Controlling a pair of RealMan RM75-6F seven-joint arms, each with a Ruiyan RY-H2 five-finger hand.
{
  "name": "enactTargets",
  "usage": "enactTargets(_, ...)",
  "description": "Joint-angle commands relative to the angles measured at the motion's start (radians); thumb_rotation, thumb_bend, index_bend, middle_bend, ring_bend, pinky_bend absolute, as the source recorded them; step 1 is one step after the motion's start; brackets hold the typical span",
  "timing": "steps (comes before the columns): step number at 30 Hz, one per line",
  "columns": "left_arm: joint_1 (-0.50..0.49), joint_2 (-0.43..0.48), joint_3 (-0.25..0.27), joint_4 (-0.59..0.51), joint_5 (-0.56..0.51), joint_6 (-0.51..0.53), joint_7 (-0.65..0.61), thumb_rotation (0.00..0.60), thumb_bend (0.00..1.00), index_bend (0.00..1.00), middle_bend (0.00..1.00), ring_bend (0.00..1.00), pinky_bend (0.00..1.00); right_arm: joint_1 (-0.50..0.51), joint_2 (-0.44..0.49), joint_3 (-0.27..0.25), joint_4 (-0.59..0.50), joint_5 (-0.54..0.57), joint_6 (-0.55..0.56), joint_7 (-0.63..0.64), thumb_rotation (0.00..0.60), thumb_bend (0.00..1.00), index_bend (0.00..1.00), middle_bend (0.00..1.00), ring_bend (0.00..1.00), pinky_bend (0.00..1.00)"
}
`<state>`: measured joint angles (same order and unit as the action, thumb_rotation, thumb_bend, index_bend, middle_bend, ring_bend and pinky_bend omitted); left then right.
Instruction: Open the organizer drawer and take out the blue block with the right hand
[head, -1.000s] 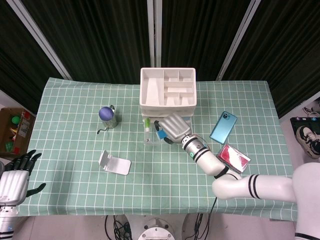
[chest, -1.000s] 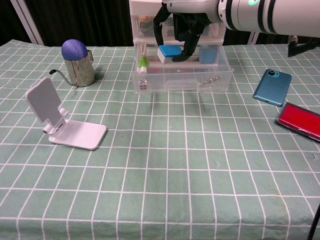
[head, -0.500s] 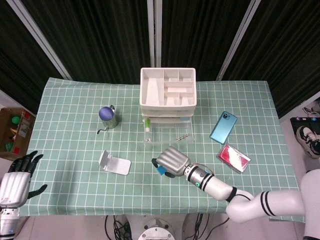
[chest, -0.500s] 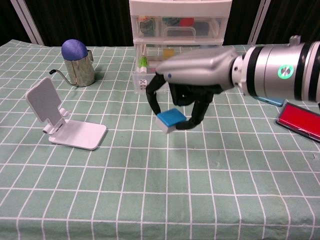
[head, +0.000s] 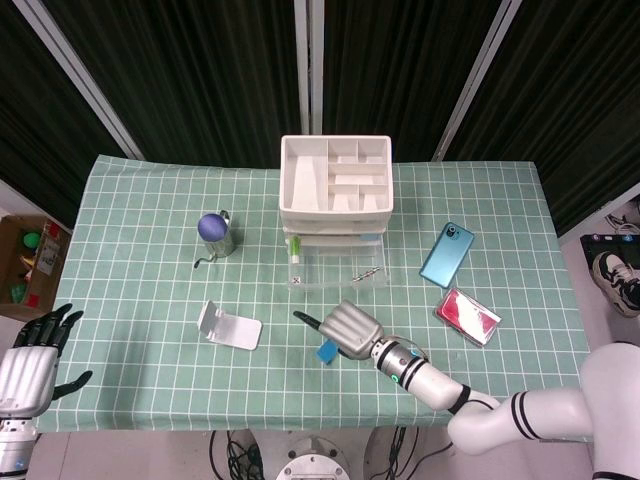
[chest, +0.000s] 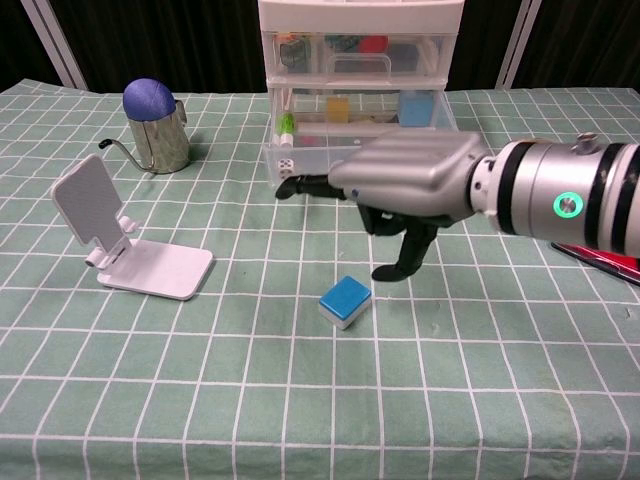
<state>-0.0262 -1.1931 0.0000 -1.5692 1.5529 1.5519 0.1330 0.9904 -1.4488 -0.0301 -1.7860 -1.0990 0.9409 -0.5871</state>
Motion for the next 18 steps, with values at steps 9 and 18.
enactTargets(9, -0.016, -0.017, -0.017, 0.033, -0.004, -0.011, -0.022, 0.600, 0.00, 0.15, 0.11, 0.13, 0.18, -0.407, 0.281, -0.108, -0.088, -0.273, 0.519, 0.243, 0.600, 0.15, 0.02, 0.33, 0.27, 0.42)
enactTargets(18, -0.030, -0.026, -0.020, 0.026, -0.002, -0.023, 0.000, 0.600, 0.00, 0.15, 0.11, 0.13, 0.18, -0.680, 0.318, -0.160, 0.054, -0.323, 0.732, 0.479, 0.600, 0.15, 0.00, 0.04, 0.00, 0.00)
